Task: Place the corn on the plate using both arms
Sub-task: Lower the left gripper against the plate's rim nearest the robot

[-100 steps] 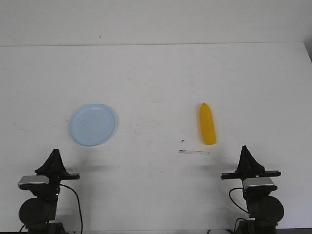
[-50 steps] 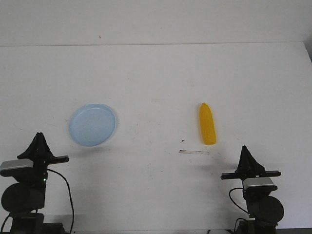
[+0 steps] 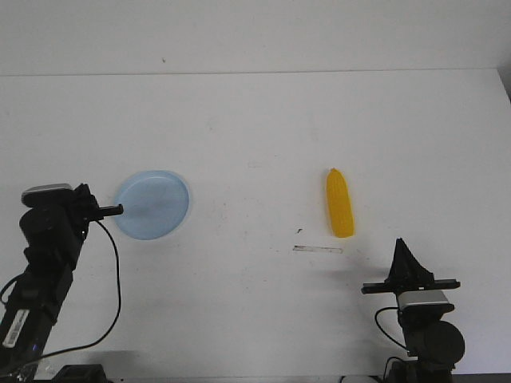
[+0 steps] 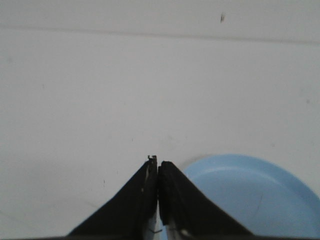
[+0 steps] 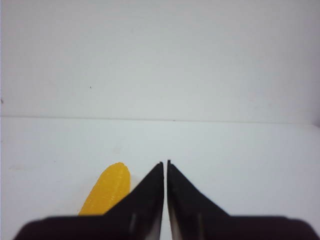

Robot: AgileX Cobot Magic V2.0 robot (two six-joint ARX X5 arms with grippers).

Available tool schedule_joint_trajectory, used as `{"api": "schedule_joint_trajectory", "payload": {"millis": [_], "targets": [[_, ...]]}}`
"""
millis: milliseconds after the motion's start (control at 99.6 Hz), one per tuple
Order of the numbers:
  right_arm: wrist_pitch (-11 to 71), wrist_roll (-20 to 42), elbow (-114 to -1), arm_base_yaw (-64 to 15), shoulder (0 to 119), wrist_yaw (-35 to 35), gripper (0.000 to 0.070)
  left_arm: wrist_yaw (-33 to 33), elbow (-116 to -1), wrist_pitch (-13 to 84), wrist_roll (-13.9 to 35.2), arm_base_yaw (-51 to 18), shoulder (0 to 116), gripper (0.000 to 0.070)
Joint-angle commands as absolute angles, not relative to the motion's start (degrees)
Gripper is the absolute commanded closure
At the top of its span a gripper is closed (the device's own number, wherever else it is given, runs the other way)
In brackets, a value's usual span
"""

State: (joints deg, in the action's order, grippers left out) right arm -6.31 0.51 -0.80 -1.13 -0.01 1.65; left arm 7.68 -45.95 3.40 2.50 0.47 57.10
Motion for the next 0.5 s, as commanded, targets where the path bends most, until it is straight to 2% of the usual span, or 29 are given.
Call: {"api": "schedule_joint_trajectory", "payload": {"millis": [0, 110, 221, 321, 402, 492], "targets": [[-7.0, 1.5, -0.7, -1.2, 0.1, 1.5, 0.0685, 7.9, -48.9, 7.5, 2.7, 1.0, 60.7, 0.0699], [-7.0, 1.5, -0.7, -1.2, 0.1, 1.5, 0.0685, 7.3, -54.0, 16.9, 4.0, 3.6, 66.5, 0.0699], [-7.0, 1.5, -0.7, -1.2, 0.1, 1.5, 0.0685, 3.4, -58.1, 23.7, 11.4, 7.3, 71.1, 0.0699], [-7.0, 1.5, -0.7, -1.2, 0.1, 1.5, 0.0685, -4.6, -60.6, 27.9, 17.5, 11.7, 74.6, 0.0699], [-7.0, 1.5, -0.7, -1.2, 0.1, 1.5, 0.0685, -12.7, -61.4, 28.7, 19.6, 14.9, 77.3, 0.0699], [-7.0, 1.5, -0.7, -1.2, 0.1, 1.5, 0.0685, -19.0, -61.4, 28.7, 21.1, 17.1, 79.8, 0.0698]]}}
